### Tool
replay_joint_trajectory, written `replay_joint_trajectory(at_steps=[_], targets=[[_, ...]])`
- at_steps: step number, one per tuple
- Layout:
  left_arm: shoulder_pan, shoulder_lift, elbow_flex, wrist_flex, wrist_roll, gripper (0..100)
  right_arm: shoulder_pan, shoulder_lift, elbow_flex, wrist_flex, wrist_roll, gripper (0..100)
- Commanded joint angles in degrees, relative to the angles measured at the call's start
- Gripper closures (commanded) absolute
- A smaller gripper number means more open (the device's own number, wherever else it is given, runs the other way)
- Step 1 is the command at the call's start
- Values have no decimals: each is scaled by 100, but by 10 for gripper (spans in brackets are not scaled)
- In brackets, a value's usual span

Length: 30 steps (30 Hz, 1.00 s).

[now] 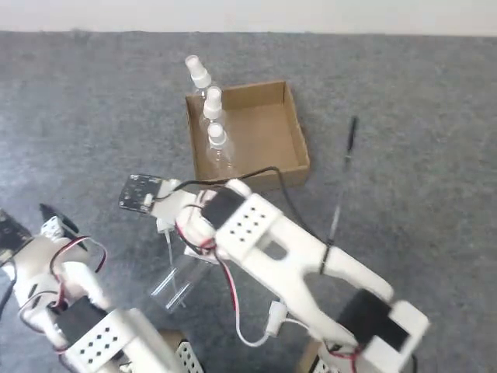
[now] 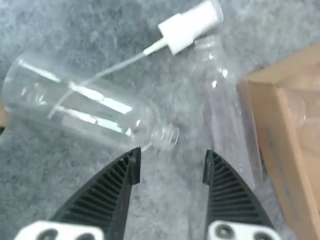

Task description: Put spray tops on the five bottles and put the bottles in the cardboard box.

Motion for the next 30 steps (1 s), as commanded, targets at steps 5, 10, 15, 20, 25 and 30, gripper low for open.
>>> replay_joint_trajectory(at_steps=[5, 10, 15, 20, 25, 30], targets=[[-18, -79, -136, -158, 88, 852, -22, 936, -1319, -92, 527, 838], [-18, -79, -136, -158, 88, 852, 13, 1349, -1635, -119, 580, 838], [-18, -79, -136, -158, 88, 852, 136, 1490, -1864, -84, 615, 838], [0, -79, -136, -158, 88, 852, 251, 1516, -1881, -92, 1055, 838], [18, -79, -136, -158, 88, 852, 251, 1684, -1890, -92, 1275, 781], [18, -79, -136, -158, 88, 852, 259, 1824, -1890, -136, 1398, 770]])
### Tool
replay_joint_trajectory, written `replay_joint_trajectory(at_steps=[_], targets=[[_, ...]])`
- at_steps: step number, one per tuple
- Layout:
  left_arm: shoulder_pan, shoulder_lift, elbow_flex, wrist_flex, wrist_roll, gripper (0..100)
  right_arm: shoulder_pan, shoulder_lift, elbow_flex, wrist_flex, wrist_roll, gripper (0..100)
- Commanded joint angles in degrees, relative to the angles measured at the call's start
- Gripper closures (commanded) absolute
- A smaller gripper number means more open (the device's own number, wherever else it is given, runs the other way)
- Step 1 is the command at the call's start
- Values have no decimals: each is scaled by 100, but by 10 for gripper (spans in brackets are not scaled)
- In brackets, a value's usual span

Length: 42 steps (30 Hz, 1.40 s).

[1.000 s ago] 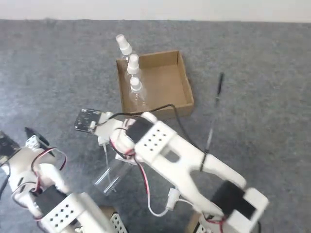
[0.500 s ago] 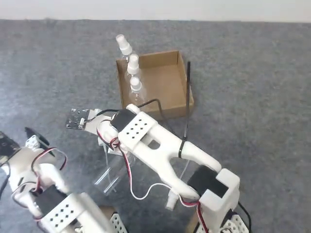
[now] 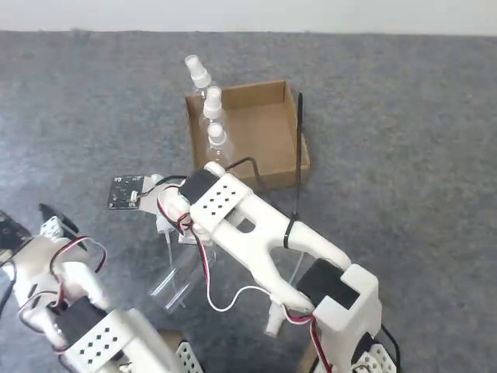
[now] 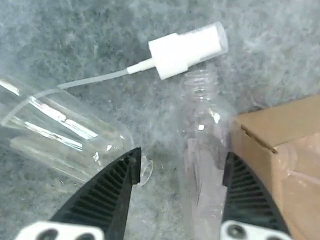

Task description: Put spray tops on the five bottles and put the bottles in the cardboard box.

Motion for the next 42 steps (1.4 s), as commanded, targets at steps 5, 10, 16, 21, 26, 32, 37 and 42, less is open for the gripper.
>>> replay_joint_trajectory(at_steps=[5, 10, 16, 21, 26, 32, 37, 42], targets=[[18, -79, -127, -158, 70, 852, 163, 22, -378, -233, 229, 769], [18, -79, -127, -158, 70, 852, 277, 207, -404, -295, 237, 770], [26, -79, -127, -158, 70, 852, 259, 558, -404, -295, 237, 771], [26, -79, -127, -158, 70, 852, 259, 602, -369, -242, 237, 772], [26, -79, -127, -158, 70, 852, 259, 602, -360, -233, 237, 848], [26, -79, -127, -158, 70, 852, 242, 497, -457, -66, 237, 892], [26, -79, -127, -158, 70, 852, 259, 92, -642, 400, 220, 896], [26, -79, -127, -158, 70, 852, 242, -330, -642, 716, 202, 896]])
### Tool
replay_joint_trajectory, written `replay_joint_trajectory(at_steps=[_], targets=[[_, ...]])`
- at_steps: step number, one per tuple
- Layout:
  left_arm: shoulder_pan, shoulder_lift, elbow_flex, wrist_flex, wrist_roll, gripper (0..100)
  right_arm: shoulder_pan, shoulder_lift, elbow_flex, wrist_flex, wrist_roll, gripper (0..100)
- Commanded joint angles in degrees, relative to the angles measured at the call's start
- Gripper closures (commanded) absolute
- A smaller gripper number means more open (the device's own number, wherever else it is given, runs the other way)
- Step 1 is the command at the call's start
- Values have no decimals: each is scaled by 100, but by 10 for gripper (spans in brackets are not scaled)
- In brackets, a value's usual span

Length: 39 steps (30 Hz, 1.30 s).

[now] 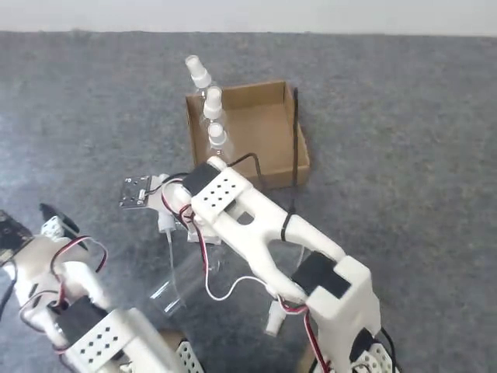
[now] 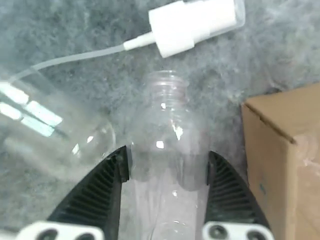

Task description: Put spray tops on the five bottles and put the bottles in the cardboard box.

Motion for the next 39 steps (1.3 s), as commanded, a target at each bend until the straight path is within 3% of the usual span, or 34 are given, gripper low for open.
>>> replay_joint_trajectory(at_steps=[1, 10, 19, 27, 34, 39], targets=[[26, -79, -119, -158, 70, 852, 40, -822, -360, 330, 26, 896], [26, -79, -119, -158, 70, 852, 84, -1886, -360, 1385, 18, 896], [26, -79, -119, -158, 70, 852, 629, -2695, -360, 2607, 9, 896], [26, -79, -119, -158, 70, 852, 1314, -3345, 176, 2747, 44, 895], [26, -79, -119, -158, 70, 852, 2431, -3925, 1090, 2695, 62, 893], [26, -79, -119, -158, 70, 851, 3495, -3960, 1732, 2114, 62, 893]])
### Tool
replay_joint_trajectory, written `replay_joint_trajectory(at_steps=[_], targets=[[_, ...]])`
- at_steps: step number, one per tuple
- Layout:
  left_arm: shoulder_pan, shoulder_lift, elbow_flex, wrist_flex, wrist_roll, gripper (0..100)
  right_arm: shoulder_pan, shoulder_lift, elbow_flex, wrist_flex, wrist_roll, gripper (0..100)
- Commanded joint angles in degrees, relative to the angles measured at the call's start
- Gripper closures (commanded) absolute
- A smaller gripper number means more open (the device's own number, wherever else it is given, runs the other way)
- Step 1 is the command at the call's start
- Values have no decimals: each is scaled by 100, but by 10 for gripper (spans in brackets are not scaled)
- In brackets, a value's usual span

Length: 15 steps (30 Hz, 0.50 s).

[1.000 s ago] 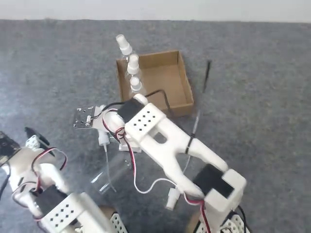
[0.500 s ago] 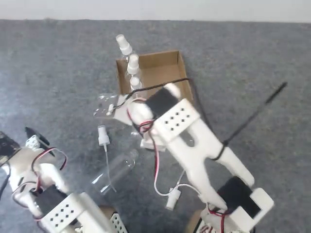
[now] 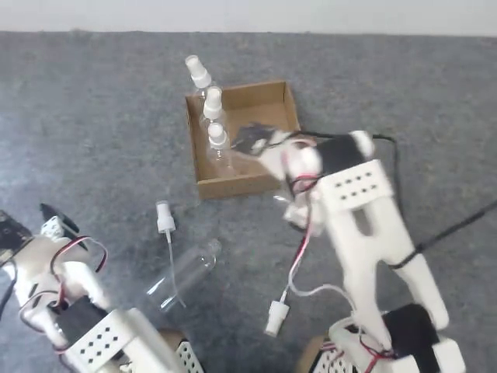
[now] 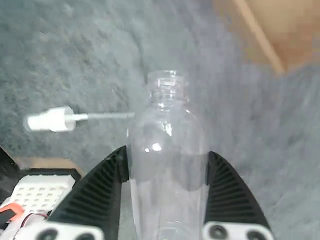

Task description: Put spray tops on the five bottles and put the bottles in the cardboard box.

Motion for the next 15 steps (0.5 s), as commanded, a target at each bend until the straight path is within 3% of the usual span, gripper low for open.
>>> replay_joint_trajectory(at_steps=[1, 7, 15], targets=[[26, -79, -119, -158, 70, 851, 954, -321, 422, -541, 53, 892], [26, -79, -119, -158, 70, 851, 1657, -312, 1363, -1631, 53, 892], [26, -79, -119, -158, 70, 851, 1815, -312, 2391, -2501, 53, 851]])
